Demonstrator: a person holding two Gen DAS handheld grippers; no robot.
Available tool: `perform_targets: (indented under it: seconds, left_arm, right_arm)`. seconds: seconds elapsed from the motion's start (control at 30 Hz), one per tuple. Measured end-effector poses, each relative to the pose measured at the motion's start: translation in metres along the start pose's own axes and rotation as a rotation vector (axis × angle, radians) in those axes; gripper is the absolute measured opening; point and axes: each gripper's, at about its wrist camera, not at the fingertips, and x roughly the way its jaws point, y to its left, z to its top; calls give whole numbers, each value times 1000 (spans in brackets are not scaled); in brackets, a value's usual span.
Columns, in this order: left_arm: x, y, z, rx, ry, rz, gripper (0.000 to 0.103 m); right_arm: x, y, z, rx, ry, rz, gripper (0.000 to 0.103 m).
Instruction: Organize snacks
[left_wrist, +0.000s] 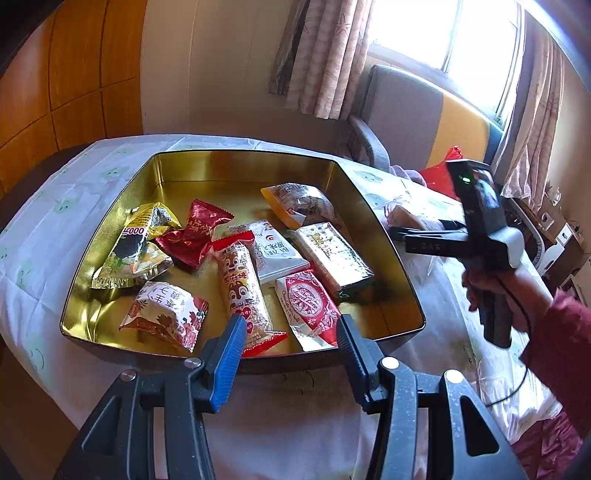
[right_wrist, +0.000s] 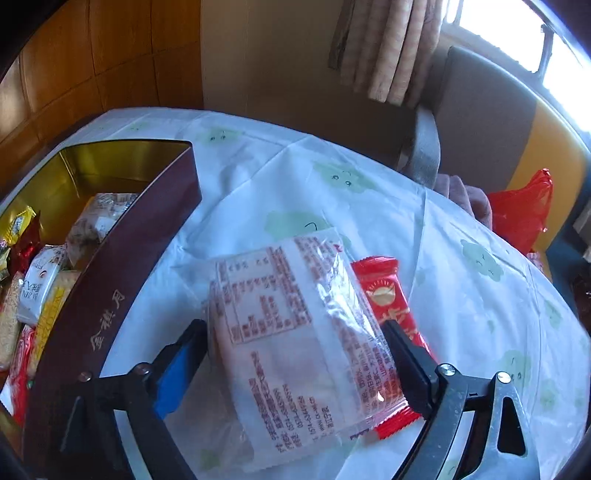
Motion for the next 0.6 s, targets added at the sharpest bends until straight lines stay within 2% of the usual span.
perform_targets:
  seconds: [0.07, 0.27, 0.4, 0.5, 0.6]
  left_arm:
    - [1, -3, 0, 2, 2, -7, 52]
    - [2, -25, -1, 48, 4, -33, 52]
    - [4, -41, 0, 76, 5, -50, 52]
    - [7, -54, 2, 101, 11, -63, 52]
    - [9, -70, 4, 128, 11, -77, 52]
  right_arm:
    - [-10, -6, -10, 55, -30, 25, 79]
    - [-36, -18, -48, 151, -84, 43, 78]
    - [-56, -43, -75, 291, -102, 62, 78]
    - [-70, -61, -95, 339, -109, 14, 78]
    - [-80, -78, -108, 332, -98, -105, 78]
